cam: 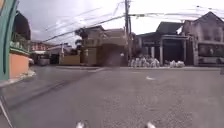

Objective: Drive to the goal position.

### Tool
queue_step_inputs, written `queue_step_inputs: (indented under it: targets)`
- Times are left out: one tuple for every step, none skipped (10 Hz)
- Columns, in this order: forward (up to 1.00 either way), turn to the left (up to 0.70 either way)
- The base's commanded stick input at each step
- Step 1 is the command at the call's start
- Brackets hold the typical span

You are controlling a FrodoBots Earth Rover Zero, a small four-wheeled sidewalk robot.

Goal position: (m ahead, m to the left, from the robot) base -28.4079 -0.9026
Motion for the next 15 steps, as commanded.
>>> queue_step_inputs:
  targets:
    - [0.00, 0.04]
    - [0.00, 1.00]
    - [0.00, 0.99]
    - [0.00, 1.00]
    - [0.00, 1.00]
    - [0.00, 1.00]
    - [0.00, 1.00]
    - [0.00, 1.00]
    - [0.00, 1.00]
    - [0.00, 1.00]
    - [0.00, 1.00]
    - [0.00, 1.00]
    - [0.00, 1.00]
    - [0.00, 1.00]
    - [0.00, 1.00]
